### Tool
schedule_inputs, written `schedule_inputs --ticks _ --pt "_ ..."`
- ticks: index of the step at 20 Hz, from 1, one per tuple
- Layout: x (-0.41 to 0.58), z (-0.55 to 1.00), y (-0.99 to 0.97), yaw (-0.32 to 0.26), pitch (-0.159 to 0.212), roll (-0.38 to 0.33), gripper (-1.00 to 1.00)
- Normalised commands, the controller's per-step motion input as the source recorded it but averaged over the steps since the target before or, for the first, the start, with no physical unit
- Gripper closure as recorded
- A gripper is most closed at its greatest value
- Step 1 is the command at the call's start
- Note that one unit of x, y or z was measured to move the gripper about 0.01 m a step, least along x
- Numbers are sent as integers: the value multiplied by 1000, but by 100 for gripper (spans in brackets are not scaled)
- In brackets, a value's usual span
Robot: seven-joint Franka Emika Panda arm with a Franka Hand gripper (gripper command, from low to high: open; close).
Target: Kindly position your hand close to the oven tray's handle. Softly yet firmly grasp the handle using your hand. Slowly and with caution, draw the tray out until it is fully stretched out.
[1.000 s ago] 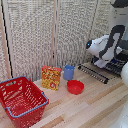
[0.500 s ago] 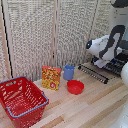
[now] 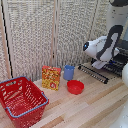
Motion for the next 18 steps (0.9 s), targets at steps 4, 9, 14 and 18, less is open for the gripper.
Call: schedule_inputs --ticks 4,9,14,18 --pt "0 -130 888 -23 -117 -50 100" --pt "0 -157 690 -16 -85 -50 100" --pt "107 9 92 -4 0 -2 -100" --pt "102 130 94 0 0 -10 -100"
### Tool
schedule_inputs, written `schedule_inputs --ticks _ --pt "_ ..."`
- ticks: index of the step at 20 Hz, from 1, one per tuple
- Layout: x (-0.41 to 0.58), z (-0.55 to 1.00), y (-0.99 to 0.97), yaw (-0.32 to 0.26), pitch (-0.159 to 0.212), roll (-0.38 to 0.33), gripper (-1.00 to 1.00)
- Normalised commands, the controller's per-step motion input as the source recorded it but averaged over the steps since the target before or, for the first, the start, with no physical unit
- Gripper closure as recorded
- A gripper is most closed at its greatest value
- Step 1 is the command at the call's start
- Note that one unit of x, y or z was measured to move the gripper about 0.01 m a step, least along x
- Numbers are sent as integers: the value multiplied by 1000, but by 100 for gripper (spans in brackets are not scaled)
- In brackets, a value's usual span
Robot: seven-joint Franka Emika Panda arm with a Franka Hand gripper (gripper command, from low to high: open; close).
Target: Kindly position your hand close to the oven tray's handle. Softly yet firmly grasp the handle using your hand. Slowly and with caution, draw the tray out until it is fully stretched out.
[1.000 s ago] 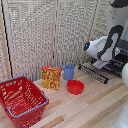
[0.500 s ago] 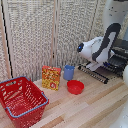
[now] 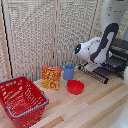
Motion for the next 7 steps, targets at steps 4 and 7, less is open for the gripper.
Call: schedule_inputs --ticks 4,7 --pt "14 172 18 55 0 -20 -100" --pt "-121 61 6 34 -6 5 -100"
